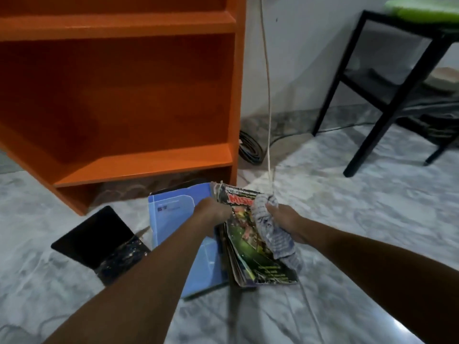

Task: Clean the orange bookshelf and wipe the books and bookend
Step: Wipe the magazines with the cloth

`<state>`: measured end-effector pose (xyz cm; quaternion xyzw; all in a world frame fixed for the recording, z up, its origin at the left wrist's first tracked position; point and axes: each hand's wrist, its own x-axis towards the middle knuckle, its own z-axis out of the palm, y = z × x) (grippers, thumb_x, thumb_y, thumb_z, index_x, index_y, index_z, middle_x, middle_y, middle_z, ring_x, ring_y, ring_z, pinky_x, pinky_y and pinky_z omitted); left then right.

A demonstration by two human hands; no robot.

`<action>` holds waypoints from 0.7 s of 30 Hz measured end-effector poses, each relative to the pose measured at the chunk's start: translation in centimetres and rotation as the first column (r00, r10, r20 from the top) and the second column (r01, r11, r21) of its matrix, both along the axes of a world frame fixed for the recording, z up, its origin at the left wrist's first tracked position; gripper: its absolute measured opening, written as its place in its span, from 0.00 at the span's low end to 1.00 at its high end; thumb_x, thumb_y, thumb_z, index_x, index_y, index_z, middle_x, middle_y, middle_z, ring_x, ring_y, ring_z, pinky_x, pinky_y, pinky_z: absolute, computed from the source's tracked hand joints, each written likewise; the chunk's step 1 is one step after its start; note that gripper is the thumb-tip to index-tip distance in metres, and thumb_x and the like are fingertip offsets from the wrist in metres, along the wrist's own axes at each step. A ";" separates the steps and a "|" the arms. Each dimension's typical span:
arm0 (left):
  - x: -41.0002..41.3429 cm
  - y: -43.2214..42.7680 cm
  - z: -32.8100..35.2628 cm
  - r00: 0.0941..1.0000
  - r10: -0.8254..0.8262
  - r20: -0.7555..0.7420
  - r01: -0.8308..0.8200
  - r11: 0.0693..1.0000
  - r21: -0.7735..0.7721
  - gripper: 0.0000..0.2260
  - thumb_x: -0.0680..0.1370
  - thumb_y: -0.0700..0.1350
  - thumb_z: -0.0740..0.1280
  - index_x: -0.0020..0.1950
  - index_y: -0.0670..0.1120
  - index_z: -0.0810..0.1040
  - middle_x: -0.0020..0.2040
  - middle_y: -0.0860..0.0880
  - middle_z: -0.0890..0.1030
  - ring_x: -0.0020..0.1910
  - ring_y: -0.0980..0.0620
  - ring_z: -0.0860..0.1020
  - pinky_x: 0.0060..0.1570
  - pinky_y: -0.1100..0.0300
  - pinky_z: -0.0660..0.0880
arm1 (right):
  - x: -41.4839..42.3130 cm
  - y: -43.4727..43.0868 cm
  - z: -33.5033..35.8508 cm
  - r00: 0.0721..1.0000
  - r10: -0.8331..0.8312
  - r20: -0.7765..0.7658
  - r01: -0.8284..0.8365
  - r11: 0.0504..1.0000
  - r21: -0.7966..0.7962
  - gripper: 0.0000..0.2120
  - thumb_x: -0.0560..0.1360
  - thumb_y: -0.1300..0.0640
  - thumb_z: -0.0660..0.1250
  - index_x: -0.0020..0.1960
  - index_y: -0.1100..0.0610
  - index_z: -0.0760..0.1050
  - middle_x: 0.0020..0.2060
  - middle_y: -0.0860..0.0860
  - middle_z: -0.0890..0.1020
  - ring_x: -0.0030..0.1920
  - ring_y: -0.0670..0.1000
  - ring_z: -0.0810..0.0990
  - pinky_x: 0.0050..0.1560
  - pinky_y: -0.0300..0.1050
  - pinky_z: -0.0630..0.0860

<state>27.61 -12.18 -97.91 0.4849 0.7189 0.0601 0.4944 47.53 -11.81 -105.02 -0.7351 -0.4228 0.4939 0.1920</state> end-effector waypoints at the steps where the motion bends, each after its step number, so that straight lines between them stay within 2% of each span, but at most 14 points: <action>1: 0.3 0.2 -0.4 0.998 0.059 0.006 -0.059 0.998 0.005 0.23 0.81 0.48 0.65 0.69 0.34 0.68 0.49 0.37 0.76 0.50 0.36 0.80 0.51 0.48 0.80 | -0.1 -0.1 -0.6 0.999 -0.002 -0.033 0.002 1.000 -0.004 0.27 0.83 0.43 0.57 0.71 0.62 0.69 0.67 0.59 0.75 0.64 0.59 0.75 0.59 0.47 0.71; 3: 1.0 0.8 -1.0 0.982 0.176 0.065 -0.175 0.984 -0.028 0.21 0.80 0.49 0.67 0.66 0.35 0.69 0.54 0.37 0.76 0.50 0.37 0.79 0.49 0.48 0.80 | -0.4 -0.1 -1.6 0.998 0.012 -0.067 -0.013 1.000 -0.022 0.31 0.82 0.42 0.57 0.76 0.62 0.62 0.74 0.58 0.67 0.71 0.60 0.68 0.69 0.52 0.67; 5: 1.7 1.1 -1.3 0.963 0.237 0.130 -0.227 0.970 -0.091 0.16 0.80 0.48 0.68 0.56 0.36 0.72 0.52 0.37 0.77 0.48 0.38 0.79 0.48 0.47 0.79 | -1.4 -0.1 -2.5 0.995 0.043 -0.087 -0.047 0.998 -0.047 0.30 0.83 0.42 0.56 0.76 0.62 0.61 0.74 0.58 0.66 0.73 0.60 0.66 0.71 0.52 0.64; 6: 2.1 1.2 -1.6 0.956 0.256 0.141 -0.240 0.963 -0.119 0.14 0.80 0.46 0.68 0.50 0.35 0.73 0.48 0.38 0.78 0.46 0.38 0.79 0.48 0.48 0.79 | -1.9 -0.1 -3.0 0.995 0.069 -0.071 -0.073 0.996 -0.050 0.28 0.83 0.43 0.55 0.74 0.62 0.65 0.71 0.58 0.70 0.70 0.59 0.70 0.68 0.50 0.67; 7: 2.6 1.2 -1.9 0.957 0.257 0.133 -0.241 0.962 -0.127 0.12 0.79 0.44 0.69 0.45 0.35 0.74 0.44 0.38 0.79 0.44 0.39 0.80 0.48 0.49 0.80 | -2.6 0.0 -3.3 0.994 0.101 -0.050 -0.103 0.993 -0.050 0.23 0.84 0.45 0.55 0.69 0.61 0.71 0.65 0.58 0.75 0.62 0.57 0.76 0.61 0.45 0.71; 8: 3.0 1.3 -2.3 0.964 0.240 0.114 -0.227 0.967 -0.119 0.10 0.78 0.42 0.70 0.43 0.36 0.76 0.41 0.39 0.79 0.43 0.40 0.81 0.48 0.50 0.81 | -3.3 0.2 -3.7 0.991 0.126 -0.033 -0.128 0.990 -0.056 0.19 0.85 0.49 0.55 0.60 0.61 0.77 0.55 0.57 0.79 0.51 0.53 0.78 0.49 0.40 0.73; 9: 3.4 1.3 -2.7 0.972 0.218 0.086 -0.209 0.973 -0.102 0.09 0.78 0.41 0.70 0.43 0.35 0.78 0.42 0.38 0.80 0.42 0.40 0.82 0.48 0.49 0.82 | -4.0 0.4 -4.0 0.991 0.135 -0.022 -0.136 0.988 -0.074 0.16 0.85 0.53 0.55 0.50 0.61 0.77 0.46 0.56 0.79 0.41 0.50 0.76 0.38 0.37 0.72; 10: 3.7 1.2 -3.1 0.978 0.198 0.060 -0.193 0.978 -0.083 0.08 0.78 0.40 0.70 0.46 0.34 0.79 0.43 0.37 0.81 0.42 0.40 0.82 0.47 0.48 0.82 | -4.5 0.6 -4.1 0.992 0.125 -0.025 -0.126 0.989 -0.072 0.16 0.84 0.56 0.55 0.43 0.60 0.75 0.40 0.55 0.78 0.36 0.49 0.74 0.33 0.37 0.70; 11: 4.0 1.1 -3.5 0.984 0.174 0.036 -0.171 0.983 -0.066 0.08 0.79 0.40 0.68 0.48 0.34 0.79 0.43 0.36 0.80 0.39 0.40 0.81 0.44 0.48 0.82 | -4.8 0.7 -4.2 0.993 0.110 -0.037 -0.112 0.992 -0.065 0.15 0.84 0.56 0.56 0.42 0.60 0.74 0.39 0.55 0.77 0.36 0.49 0.73 0.34 0.37 0.70; 13: 4.3 1.1 -3.8 0.992 0.123 0.001 -0.123 0.992 -0.035 0.07 0.81 0.38 0.65 0.52 0.34 0.77 0.41 0.35 0.78 0.35 0.40 0.78 0.37 0.51 0.79 | -4.5 1.0 -4.2 0.995 0.090 -0.048 -0.092 0.995 -0.035 0.16 0.84 0.51 0.57 0.50 0.61 0.75 0.45 0.57 0.78 0.44 0.53 0.76 0.44 0.41 0.69; 14: 4.5 1.2 -3.7 0.996 0.085 -0.018 -0.086 0.996 -0.034 0.05 0.81 0.37 0.64 0.53 0.35 0.76 0.42 0.35 0.78 0.37 0.40 0.79 0.39 0.51 0.78 | -4.0 1.0 -4.1 0.997 0.070 -0.035 -0.071 0.997 -0.014 0.18 0.84 0.48 0.56 0.54 0.62 0.75 0.50 0.58 0.79 0.49 0.55 0.77 0.48 0.43 0.68; 17: 5.6 1.6 -3.4 0.990 -0.096 -0.102 0.089 0.993 -0.071 0.09 0.82 0.37 0.61 0.60 0.35 0.72 0.59 0.33 0.77 0.55 0.37 0.81 0.53 0.48 0.80 | -2.0 0.7 -3.8 0.999 0.036 0.024 -0.036 0.999 -0.005 0.21 0.84 0.50 0.55 0.63 0.66 0.74 0.58 0.62 0.79 0.55 0.59 0.77 0.50 0.43 0.69; 19: 6.5 1.7 -3.5 0.963 -0.219 -0.159 0.203 0.973 -0.111 0.13 0.83 0.38 0.58 0.66 0.34 0.72 0.66 0.34 0.74 0.62 0.37 0.77 0.61 0.47 0.77 | -0.5 0.6 -3.8 0.998 0.020 0.066 -0.019 1.000 -0.019 0.22 0.85 0.51 0.54 0.66 0.68 0.71 0.62 0.63 0.77 0.61 0.61 0.76 0.50 0.43 0.68; 21: 7.6 1.8 -3.9 0.907 -0.346 -0.241 0.319 0.937 -0.144 0.17 0.84 0.39 0.57 0.71 0.34 0.68 0.69 0.35 0.71 0.66 0.39 0.75 0.67 0.47 0.72 | 0.5 0.3 -3.9 0.996 -0.001 0.088 0.003 1.000 -0.026 0.22 0.85 0.52 0.54 0.69 0.68 0.68 0.63 0.62 0.75 0.62 0.59 0.75 0.49 0.41 0.66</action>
